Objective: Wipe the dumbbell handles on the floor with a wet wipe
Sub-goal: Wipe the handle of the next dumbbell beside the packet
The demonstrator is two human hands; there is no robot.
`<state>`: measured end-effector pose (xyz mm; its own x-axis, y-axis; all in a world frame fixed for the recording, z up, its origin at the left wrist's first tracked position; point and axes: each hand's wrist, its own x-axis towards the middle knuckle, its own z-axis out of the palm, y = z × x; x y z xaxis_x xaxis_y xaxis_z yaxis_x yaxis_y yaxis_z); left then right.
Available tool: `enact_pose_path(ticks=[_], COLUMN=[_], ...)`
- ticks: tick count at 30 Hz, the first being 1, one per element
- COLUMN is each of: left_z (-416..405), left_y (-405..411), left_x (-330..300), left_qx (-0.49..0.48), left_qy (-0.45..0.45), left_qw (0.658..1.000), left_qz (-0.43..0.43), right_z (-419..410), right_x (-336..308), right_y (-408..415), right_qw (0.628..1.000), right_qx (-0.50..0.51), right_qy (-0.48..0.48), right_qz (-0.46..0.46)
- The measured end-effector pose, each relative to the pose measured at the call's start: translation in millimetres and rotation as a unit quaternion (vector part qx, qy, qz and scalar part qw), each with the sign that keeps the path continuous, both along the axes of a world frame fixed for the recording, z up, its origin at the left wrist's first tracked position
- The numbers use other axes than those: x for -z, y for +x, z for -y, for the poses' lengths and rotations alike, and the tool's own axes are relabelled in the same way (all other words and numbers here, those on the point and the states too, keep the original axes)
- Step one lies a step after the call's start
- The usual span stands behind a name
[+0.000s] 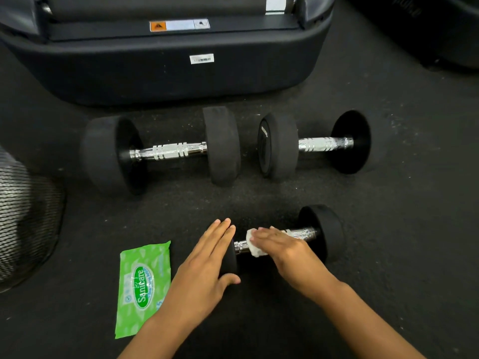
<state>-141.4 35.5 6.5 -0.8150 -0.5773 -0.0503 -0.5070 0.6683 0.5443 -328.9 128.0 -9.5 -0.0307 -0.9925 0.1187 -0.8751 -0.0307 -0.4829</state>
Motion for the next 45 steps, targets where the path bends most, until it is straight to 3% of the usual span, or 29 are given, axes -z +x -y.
enact_pose_path(ticks=[9, 15, 17, 20, 23, 26, 29, 33, 36, 38, 42, 44, 45], left_z=[-15, -17, -17, -17, -21, -31, -33, -27, -23, -12, 15, 12, 5], left_y=[-36, -60, -71, -86, -89, -83, -88, -116, -137, -149, -168, -168, -164], left_x=[-26, -32, -30, -12, 3, 13, 21, 19, 8, 3, -1, -2, -4], left_qx=[-0.034, -0.038, -0.017, 0.024, 0.044, 0.067, 0.086, 0.126, 0.124, 0.063, 0.031, 0.042, 0.046], left_qy=[0.016, -0.028, -0.055, -0.099, -0.125, -0.174, -0.215, -0.161, -0.068, 0.016, 0.195, 0.182, 0.129], left_qw=[0.986, 0.985, 0.987, 0.989, 0.99, 0.981, 0.971, 0.975, 0.99, 0.996, 0.973, 0.975, 0.984], left_qz=[-0.16, -0.166, -0.152, -0.107, -0.051, -0.05, -0.068, -0.089, 0.0, 0.056, 0.118, 0.116, 0.109], right_z=[-10, -12, -17, -25, -31, -35, -34, -35, -34, -33, -32, -31, -31], right_x=[-35, -53, -55, -52, -37, -17, -7, -1, 0, 2, 4, 5, 5], right_y=[1, 1, -10, -31, -42, -41, -36, -35, -36, -37, -39, -40, -41], right_qw=[0.98, 0.939, 0.937, 0.936, 0.941, 0.937, 0.936, 0.935, 0.938, 0.94, 0.941, 0.941, 0.941], right_qx=[0.121, 0.195, 0.217, 0.288, 0.316, 0.337, 0.348, 0.349, 0.343, 0.337, 0.335, 0.335, 0.333], right_qy=[-0.1, -0.096, -0.104, -0.126, -0.069, -0.02, -0.033, -0.053, -0.051, -0.051, -0.053, -0.055, -0.057], right_qz=[0.124, 0.268, 0.254, 0.159, 0.098, 0.094, 0.049, 0.022, 0.01, 0.004, -0.004, -0.007, -0.008])
